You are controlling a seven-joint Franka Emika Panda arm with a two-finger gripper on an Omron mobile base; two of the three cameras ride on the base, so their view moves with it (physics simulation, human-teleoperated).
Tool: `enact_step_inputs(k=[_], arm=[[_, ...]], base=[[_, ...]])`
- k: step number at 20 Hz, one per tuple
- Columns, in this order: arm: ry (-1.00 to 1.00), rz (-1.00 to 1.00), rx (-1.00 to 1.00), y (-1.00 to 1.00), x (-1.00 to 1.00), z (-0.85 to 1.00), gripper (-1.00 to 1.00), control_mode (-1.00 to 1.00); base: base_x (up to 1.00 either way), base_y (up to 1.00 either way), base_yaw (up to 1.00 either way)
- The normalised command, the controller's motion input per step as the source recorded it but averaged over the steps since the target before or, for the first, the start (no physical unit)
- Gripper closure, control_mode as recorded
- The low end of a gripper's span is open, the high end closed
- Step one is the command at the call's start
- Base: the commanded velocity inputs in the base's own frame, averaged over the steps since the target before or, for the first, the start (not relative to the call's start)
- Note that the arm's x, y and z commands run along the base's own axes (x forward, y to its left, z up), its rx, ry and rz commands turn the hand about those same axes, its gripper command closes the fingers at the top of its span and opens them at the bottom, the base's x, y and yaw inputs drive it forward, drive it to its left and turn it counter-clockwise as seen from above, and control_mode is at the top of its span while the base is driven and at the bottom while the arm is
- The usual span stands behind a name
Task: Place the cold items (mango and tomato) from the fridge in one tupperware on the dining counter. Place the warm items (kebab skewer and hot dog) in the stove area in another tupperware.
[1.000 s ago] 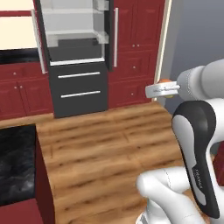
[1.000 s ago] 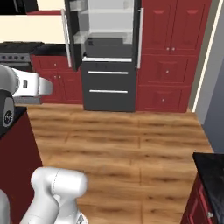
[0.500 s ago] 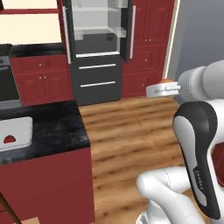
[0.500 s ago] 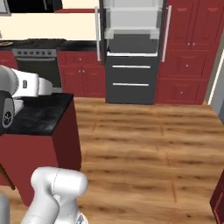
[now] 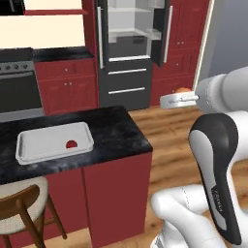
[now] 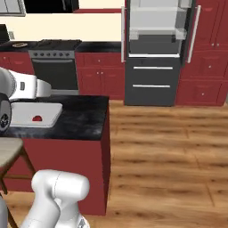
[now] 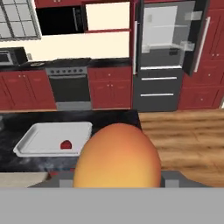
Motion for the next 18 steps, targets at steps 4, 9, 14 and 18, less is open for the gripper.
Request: enact_step_inputs(k=[4, 9, 14, 18], arm=[[0.00, 0.00, 0.00, 0.00, 0.00, 0.00, 1.00, 1.00], [0.00, 0.00, 0.00, 0.00, 0.00, 0.00, 1.00, 1.00], [0.00, 0.00, 0.00, 0.00, 0.00, 0.00, 1.00, 1.00], [0.10, 0.08, 0.00, 0.03, 0.25, -0.05, 1.00, -1.00]], base=[[0.63, 0.66, 0.16], [0.47, 0.87, 0.31], [0.83, 0.56, 0.40], [0.75, 0.07, 0.28]])
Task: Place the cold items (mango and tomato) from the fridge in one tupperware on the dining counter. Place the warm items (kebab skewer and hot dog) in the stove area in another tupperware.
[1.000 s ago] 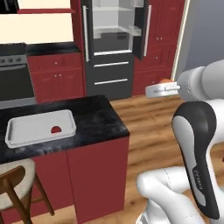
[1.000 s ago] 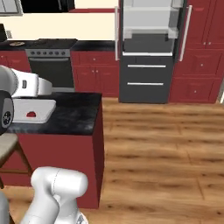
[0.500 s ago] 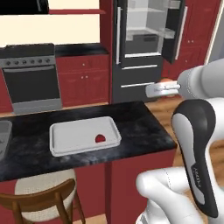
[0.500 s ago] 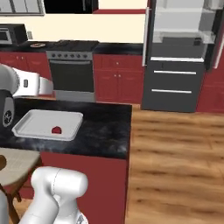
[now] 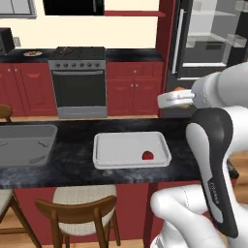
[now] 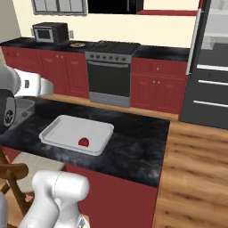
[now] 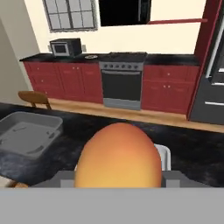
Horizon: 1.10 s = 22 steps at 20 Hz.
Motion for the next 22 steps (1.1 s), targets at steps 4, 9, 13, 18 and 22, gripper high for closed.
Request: enact_step_inputs(k=[4, 9, 13, 18, 22], arm=[[0.70, 0.06, -0.13, 0.52, 1.00, -0.65, 1.00, -1.00], [0.63, 0.00, -0.15, 0.45, 0.91, -0.91, 1.00, -1.00], [0.36, 0.00, -0.02, 0.14, 0.74, -0.93, 1.00, -1.00], [0.07, 0.06, 0.00, 0.00, 0.48, -0.96, 1.00, -1.00], [-0.04, 0.08, 0.00, 0.00, 0.22, -0.62, 1.00, -1.00]], base=[[0.00, 0.00, 0.00], [0.00, 0.00, 0.00], [0.00, 0.00, 0.00], [0.00, 0.00, 0.00], [0.00, 0.00, 0.00]])
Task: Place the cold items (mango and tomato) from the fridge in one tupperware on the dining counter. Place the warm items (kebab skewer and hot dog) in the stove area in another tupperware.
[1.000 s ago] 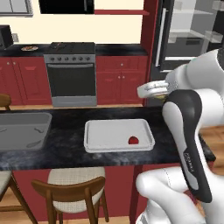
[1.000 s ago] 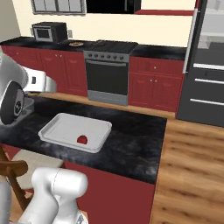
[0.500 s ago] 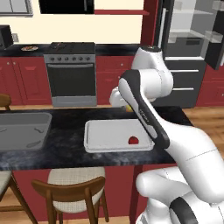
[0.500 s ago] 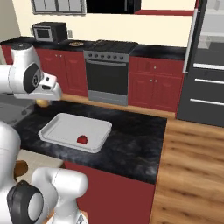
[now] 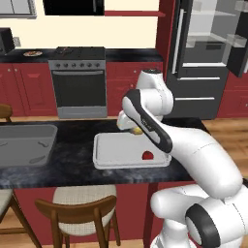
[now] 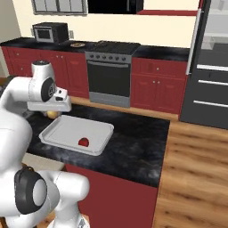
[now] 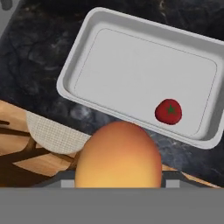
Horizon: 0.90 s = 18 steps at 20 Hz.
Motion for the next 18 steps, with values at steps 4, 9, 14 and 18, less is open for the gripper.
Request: enact_step_inputs(k=[4, 9, 14, 18], arm=[[-0.01, 0.00, -0.02, 0.00, 0.00, -0.35, 1.00, -1.00], [-0.07, 0.00, 0.00, 0.00, 0.13, -0.53, 1.00, -1.00], [0.00, 0.00, 0.00, 0.13, 0.37, -0.57, 1.00, -1.00], [0.00, 0.00, 0.00, 0.18, 0.35, -0.59, 1.00, -1.00]], base=[[0.00, 0.00, 0.00], [0.00, 0.00, 0.00], [0.00, 0.00, 0.00], [0.00, 0.00, 0.00]])
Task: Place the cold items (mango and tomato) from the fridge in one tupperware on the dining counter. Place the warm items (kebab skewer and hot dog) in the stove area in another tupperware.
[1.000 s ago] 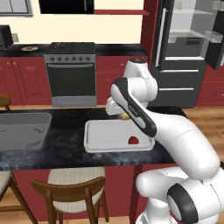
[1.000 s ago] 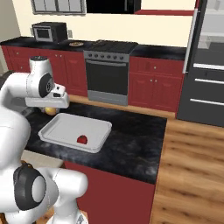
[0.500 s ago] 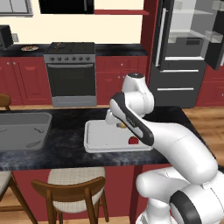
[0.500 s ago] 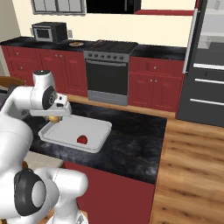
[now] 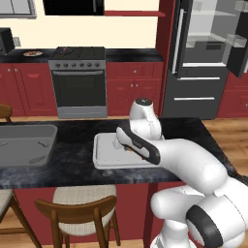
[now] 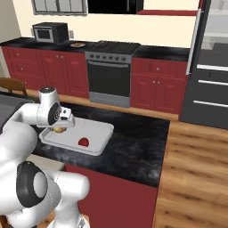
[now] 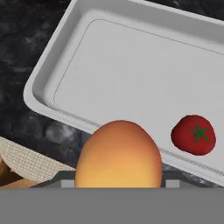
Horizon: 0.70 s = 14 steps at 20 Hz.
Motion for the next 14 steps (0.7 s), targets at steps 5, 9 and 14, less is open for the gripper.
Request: enact_step_inputs(k=[5, 9, 14], arm=[[0.00, 0.00, -0.02, 0.23, 0.34, -0.56, 1.00, -1.00], [0.00, -0.01, 0.00, 0.03, 0.43, -0.35, 1.00, -1.00], [0.00, -0.03, 0.00, 0.00, 0.50, -0.32, 1.00, -1.00]], base=[[0.00, 0.00, 0.00], [0.00, 0.00, 0.00], [0.00, 0.00, 0.00]])
